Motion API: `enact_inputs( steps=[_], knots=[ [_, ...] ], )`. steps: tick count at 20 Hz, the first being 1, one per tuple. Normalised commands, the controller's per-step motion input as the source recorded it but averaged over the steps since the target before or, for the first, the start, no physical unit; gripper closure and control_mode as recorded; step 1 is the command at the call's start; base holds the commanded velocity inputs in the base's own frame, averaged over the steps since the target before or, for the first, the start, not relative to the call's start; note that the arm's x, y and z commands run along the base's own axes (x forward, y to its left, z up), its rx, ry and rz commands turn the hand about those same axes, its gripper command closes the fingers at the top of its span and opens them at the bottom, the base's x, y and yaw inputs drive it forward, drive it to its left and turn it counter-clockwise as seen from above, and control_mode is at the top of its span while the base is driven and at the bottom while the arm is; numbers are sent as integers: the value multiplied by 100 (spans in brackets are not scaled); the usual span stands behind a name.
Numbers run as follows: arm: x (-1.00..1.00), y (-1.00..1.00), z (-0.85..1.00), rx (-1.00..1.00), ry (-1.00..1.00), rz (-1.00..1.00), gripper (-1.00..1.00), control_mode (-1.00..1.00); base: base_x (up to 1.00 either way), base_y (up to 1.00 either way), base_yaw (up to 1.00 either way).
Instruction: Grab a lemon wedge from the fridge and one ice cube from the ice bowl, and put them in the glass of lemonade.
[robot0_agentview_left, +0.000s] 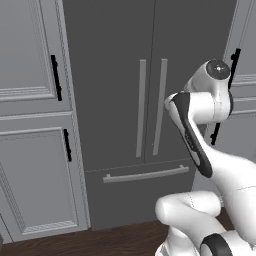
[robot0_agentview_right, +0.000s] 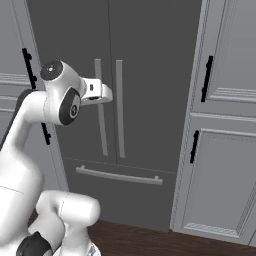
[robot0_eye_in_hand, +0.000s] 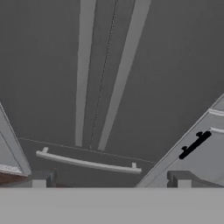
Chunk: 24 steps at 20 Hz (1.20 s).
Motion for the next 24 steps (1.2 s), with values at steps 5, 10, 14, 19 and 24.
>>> enact_inputs(
  steps=[5,10,14,19,24],
  knots=[
    [100,-4,-23,12,0,-25,-100,-100,0,0,0],
    [75,-20,6,27,8,-19,-100,-100,0,0,0],
    [50,-25,-4,24,13,0,-100,-100,0,0,0],
    [67,-5,-44,10,3,2,-100,-100,0,0,0],
    [60,0,-48,0,0,0,-100,-100,0,0,0]
  ],
)
